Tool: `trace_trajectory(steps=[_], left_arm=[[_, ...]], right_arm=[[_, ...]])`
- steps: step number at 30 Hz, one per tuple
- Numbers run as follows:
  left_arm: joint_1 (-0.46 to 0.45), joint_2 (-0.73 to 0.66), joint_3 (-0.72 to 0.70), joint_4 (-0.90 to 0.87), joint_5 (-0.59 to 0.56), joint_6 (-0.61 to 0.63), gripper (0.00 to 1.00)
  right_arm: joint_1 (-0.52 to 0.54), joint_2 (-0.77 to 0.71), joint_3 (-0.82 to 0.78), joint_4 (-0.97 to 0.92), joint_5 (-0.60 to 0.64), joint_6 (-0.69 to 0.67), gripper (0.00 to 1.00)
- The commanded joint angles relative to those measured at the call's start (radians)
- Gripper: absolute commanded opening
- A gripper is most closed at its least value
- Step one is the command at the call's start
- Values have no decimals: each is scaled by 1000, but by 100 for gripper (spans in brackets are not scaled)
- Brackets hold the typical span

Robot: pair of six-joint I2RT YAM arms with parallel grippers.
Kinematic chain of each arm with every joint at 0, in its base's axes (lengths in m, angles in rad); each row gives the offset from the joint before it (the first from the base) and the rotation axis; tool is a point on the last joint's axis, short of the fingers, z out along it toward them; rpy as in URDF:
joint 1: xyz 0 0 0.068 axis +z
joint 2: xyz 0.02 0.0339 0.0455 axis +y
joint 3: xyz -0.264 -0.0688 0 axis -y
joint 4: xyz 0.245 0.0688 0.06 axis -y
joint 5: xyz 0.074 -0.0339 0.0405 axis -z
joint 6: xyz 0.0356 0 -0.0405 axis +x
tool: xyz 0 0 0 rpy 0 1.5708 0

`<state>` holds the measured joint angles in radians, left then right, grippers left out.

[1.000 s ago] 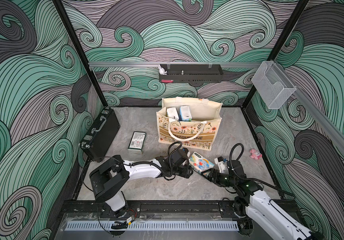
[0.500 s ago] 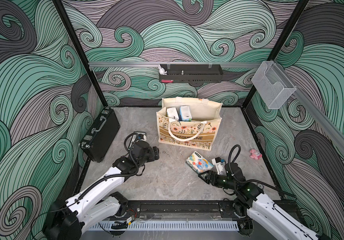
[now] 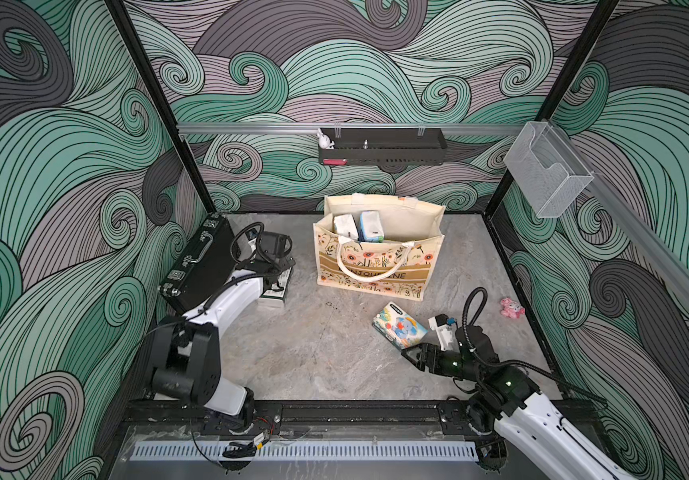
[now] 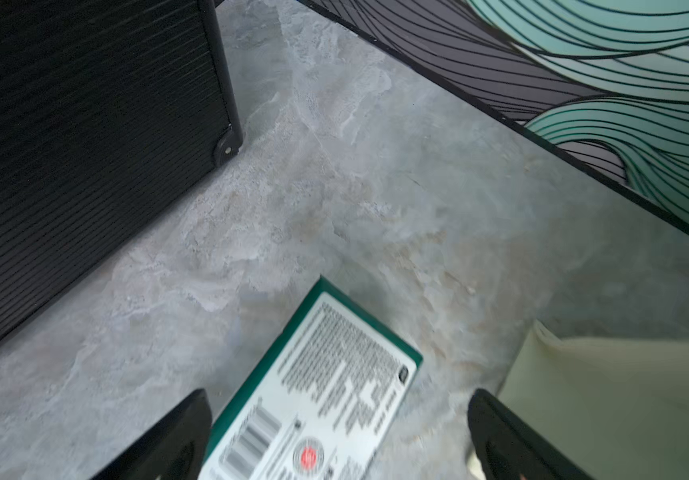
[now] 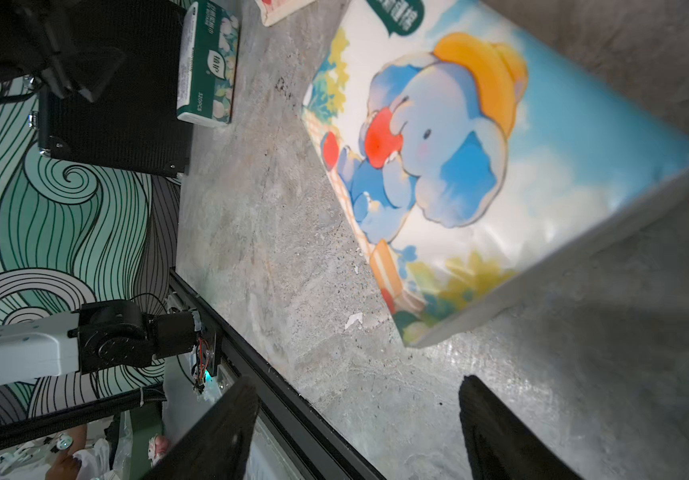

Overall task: Put tissues into the canvas bag
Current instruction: Move the pack of facial tissues to the center of the board.

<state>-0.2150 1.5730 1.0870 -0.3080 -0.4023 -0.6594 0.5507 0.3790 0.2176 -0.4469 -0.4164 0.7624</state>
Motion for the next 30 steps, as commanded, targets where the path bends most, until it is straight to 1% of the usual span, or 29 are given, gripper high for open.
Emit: trace_trajectory(steps=[1, 3, 4, 6, 10, 15, 18, 19, 22, 25, 27, 30], left_arm=[[40, 124, 134, -94, 47, 25, 99], [55, 199, 215, -174, 86, 32, 99], [58, 219, 232, -185, 97, 36, 99], [62, 240, 219, -175, 114, 37, 99], [66, 224, 115, -103, 137, 14, 99], [63, 208, -9, -42, 237, 2, 96], [48, 157, -108, 15, 282, -16, 94], [38, 121, -145, 34, 294, -18, 93], [-13, 25, -235, 50, 316, -14, 92], [-113, -65, -299, 24, 311, -9, 92], [-185, -121, -352, 24, 309, -27, 92], [-275, -180, -427, 72, 352, -85, 92]], right_arm=[[1, -50, 20, -97, 13, -8, 77], [-1, -76, 24, -119, 9, -6, 77], [-3, -83, 25, -128, 8, -8, 77], [-3, -94, 28, -137, 10, -16, 77], [-12, -71, 39, -135, 21, -43, 77], [-32, -25, 73, -138, 7, -81, 78], [-51, -19, 88, -143, 7, -101, 78], [-61, -14, 92, -144, 4, -103, 78], [-80, -15, 99, -152, -7, -101, 78], [-82, -28, 97, -163, 4, -97, 78], [-84, -36, 95, -165, 12, -91, 78], [-84, -37, 89, -164, 23, -81, 78]])
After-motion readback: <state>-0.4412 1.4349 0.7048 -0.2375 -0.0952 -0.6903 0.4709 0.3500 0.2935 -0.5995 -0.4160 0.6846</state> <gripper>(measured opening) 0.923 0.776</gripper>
